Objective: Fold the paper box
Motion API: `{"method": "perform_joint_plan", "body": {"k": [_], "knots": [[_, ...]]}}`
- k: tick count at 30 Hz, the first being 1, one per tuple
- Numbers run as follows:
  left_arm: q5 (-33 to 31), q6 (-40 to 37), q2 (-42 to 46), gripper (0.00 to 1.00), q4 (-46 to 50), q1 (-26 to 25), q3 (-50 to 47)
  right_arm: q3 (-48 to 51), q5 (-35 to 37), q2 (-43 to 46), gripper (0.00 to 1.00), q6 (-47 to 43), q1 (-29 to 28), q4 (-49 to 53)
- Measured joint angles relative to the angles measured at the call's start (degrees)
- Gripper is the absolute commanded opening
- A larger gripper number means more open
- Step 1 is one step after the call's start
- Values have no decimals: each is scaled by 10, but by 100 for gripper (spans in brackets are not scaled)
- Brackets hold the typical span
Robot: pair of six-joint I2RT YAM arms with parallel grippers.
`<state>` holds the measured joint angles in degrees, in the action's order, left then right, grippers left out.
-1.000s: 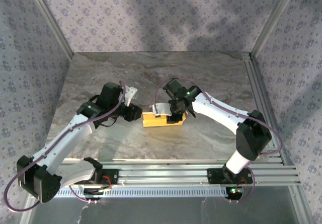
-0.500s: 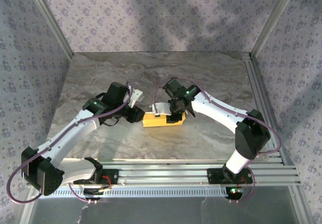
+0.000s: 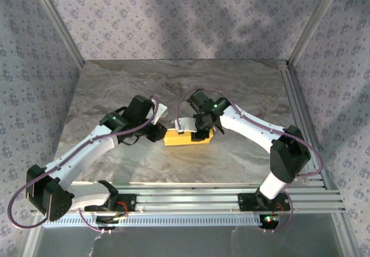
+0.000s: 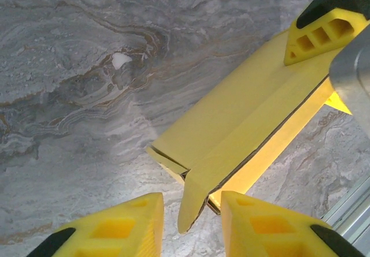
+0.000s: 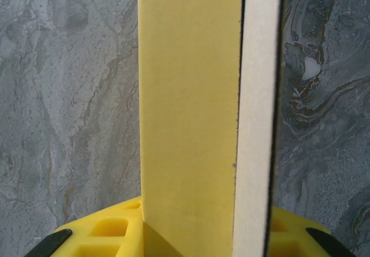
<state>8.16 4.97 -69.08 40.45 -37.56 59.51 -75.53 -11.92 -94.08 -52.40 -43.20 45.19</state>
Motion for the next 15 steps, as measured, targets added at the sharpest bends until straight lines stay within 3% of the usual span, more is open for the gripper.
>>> {"method": "perform_joint_plan", "body": {"k": [11,15], "knots": [[2,16,-8,9,1,-1,2,-2,0,-2,26,0,0,1],[6,33,-12,9,1,-1,5,-5,0,-4,26,2,0,1]]}}
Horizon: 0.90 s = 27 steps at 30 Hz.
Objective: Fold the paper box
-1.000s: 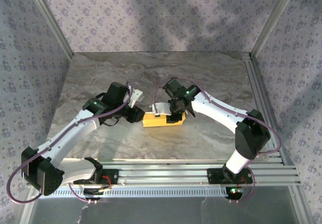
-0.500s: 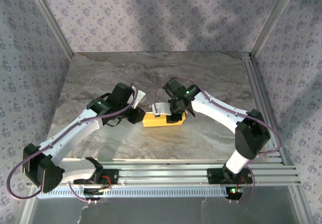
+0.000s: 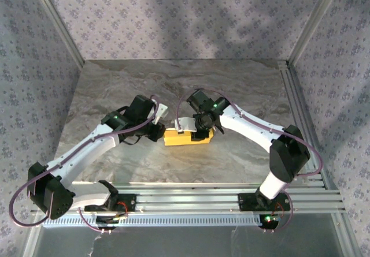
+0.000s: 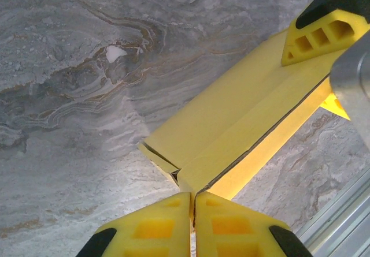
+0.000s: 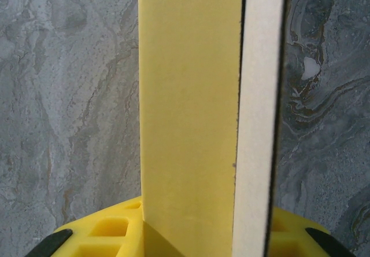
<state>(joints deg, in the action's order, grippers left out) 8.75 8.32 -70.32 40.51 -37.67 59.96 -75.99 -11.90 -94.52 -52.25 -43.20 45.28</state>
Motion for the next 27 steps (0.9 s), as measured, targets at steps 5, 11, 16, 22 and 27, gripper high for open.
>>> {"method": "perform_joint_plan", "body": {"k": [5,11,16,22,27], "knots": [[0,23,-9,8,-5,0,2,-1,4,-2,25,3,0,0],[-2,57,-2,5,-27,0,-8,-2,3,-2,25,5,2,0],[-2,89,11,0,-59,0,-31,-2,3,-2,25,8,4,0],[-7,126,43,0,-129,0,-87,-4,3,-7,25,9,6,0],[-9,146,58,0,-166,0,-112,-5,3,-7,25,12,6,0]]}}
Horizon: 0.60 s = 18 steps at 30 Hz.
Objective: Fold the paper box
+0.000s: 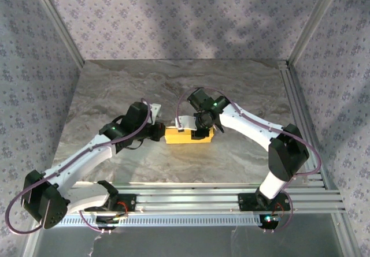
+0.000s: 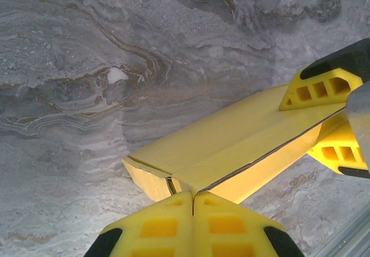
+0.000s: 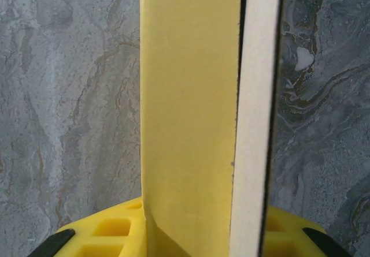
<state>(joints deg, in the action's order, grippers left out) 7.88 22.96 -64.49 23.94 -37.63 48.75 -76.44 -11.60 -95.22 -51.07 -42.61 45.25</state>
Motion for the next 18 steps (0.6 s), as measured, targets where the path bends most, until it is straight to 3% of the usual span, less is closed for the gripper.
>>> {"method": "perform_joint_plan", "body": {"k": [18], "knots": [[-19,31,15,0,-74,-3,-46,-7,2,-7,25,7,3,0]]}}
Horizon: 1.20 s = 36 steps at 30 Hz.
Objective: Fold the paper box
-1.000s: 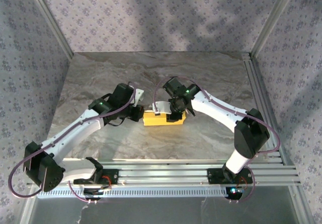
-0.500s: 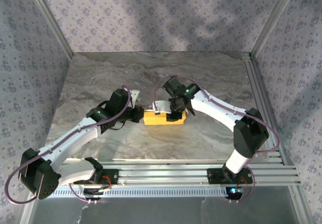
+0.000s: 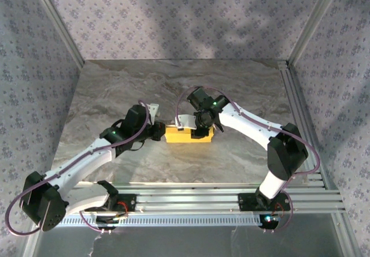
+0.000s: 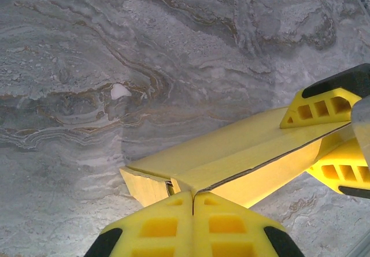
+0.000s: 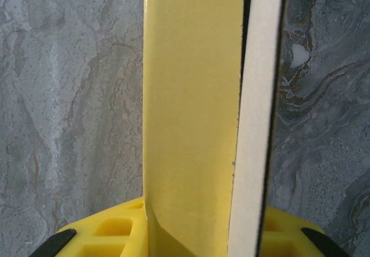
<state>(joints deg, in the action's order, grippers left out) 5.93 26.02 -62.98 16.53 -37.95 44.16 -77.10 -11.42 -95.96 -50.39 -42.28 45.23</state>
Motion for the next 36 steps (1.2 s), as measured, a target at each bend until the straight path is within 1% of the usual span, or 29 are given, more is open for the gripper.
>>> {"method": "perform_joint_plan", "body": {"k": [5,10,17,25,32,34,36], "knots": [[-4,0,6,0,-12,-1,-10,-1,0,-1,25,0,0,0],[-5,0,20,0,-41,-2,-34,-1,0,-1,28,0,0,0],[-9,0,31,0,-93,-4,-67,-1,-3,-2,29,2,3,-3],[-32,-1,33,0,-127,-13,-84,-1,-5,-3,29,7,6,-6],[-72,-7,33,0,-140,-31,-92,-1,-11,-5,34,9,10,-9],[-82,-9,35,0,-152,-34,-100,-1,-14,-6,39,10,13,-12],[-88,-9,35,0,-163,-37,-109,-1,-16,-9,42,10,15,-18]]}}
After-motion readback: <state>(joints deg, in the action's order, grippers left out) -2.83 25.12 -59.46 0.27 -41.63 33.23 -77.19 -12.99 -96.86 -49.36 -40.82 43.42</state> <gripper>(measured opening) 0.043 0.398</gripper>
